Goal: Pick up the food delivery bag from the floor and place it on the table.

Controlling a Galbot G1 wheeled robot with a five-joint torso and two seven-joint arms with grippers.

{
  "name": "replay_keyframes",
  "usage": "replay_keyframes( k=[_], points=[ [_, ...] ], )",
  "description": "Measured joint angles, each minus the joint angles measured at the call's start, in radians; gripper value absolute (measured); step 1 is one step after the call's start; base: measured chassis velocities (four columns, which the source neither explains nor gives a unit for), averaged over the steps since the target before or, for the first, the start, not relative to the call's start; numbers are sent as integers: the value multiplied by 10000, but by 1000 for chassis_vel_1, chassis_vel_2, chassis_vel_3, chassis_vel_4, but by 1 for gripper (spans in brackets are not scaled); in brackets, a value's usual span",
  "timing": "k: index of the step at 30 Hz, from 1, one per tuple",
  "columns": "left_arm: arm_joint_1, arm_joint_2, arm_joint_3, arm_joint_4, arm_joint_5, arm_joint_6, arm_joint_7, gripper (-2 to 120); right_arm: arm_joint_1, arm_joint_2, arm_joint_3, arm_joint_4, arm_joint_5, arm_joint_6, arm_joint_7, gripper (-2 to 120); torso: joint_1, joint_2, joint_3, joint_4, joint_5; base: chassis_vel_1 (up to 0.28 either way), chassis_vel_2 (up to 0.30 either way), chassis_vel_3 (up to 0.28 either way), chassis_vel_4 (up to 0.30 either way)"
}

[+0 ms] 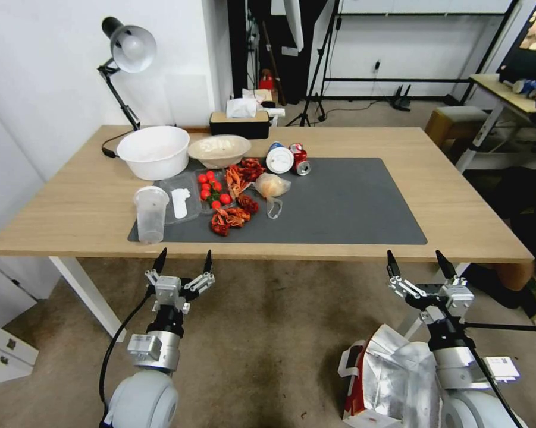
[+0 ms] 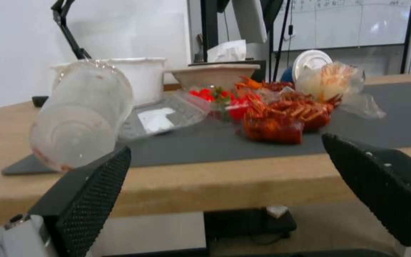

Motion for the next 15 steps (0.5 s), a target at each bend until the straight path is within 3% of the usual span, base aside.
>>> replay_keyframes(
  k=[9, 15],
  points=[
    [411, -43, -17, -70, 115, -133, 14, 100, 9, 53, -113, -218, -636, 715, 620, 100, -184, -409, -228, 1, 0, 0, 0, 0, 0],
    [626, -127, -32, -95, 209, -224, 43, 100, -264, 95, -116, -69, -277, 618, -49, 100, -322, -722, -405, -1, -3, 0, 0, 0, 0]
  ],
)
